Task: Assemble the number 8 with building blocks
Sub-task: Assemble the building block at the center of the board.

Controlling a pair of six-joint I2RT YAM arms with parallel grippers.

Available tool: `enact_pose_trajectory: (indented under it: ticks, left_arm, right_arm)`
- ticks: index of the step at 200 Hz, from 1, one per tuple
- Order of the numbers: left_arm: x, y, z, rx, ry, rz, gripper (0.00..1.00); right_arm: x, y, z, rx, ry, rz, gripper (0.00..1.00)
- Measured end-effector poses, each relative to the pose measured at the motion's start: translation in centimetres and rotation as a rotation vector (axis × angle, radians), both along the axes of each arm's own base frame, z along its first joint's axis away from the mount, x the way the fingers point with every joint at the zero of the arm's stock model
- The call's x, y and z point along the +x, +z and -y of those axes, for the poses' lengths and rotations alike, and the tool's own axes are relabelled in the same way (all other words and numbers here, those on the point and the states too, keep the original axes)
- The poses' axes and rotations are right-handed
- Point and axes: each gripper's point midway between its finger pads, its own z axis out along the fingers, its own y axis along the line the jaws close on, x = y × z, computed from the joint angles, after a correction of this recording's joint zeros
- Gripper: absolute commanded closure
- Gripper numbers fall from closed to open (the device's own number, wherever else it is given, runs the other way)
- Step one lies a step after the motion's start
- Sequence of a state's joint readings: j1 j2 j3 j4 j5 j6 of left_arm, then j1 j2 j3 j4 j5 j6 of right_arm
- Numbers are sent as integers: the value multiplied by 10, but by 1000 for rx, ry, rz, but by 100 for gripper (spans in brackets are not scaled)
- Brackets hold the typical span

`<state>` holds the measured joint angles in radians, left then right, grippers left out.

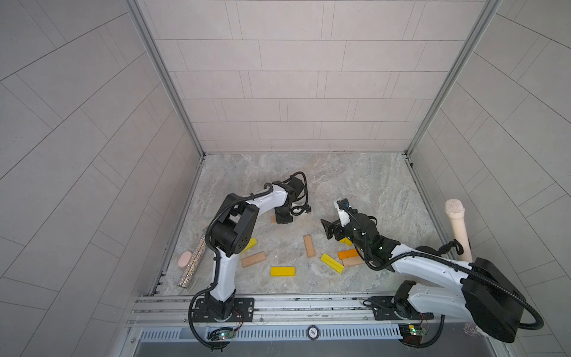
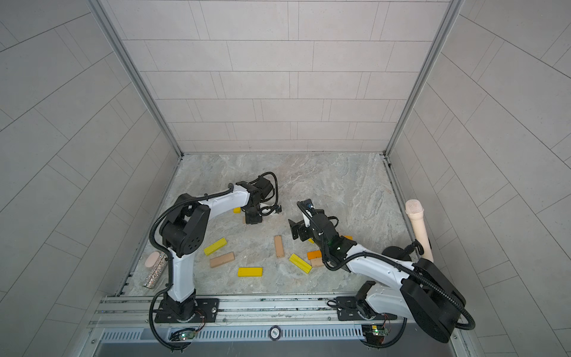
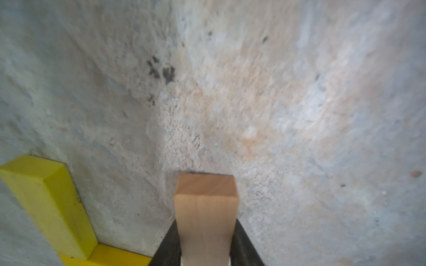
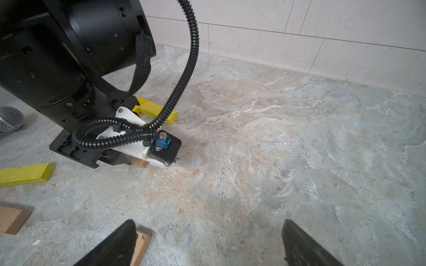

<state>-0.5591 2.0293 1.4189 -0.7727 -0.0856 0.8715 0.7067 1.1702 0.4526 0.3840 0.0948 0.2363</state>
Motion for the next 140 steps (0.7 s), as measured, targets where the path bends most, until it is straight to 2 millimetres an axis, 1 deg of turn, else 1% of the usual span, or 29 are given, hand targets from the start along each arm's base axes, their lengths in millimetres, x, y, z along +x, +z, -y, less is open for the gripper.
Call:
enact_pose_trajectory:
  ticks: [73, 140]
  left_arm:
    - [8, 1, -14, 64, -57, 19, 74]
    - [11, 1, -17, 92, -88, 25, 73]
  right_arm:
    - [0, 0, 0, 0, 0, 0, 0]
    - [0, 0, 0, 0, 0, 0, 0]
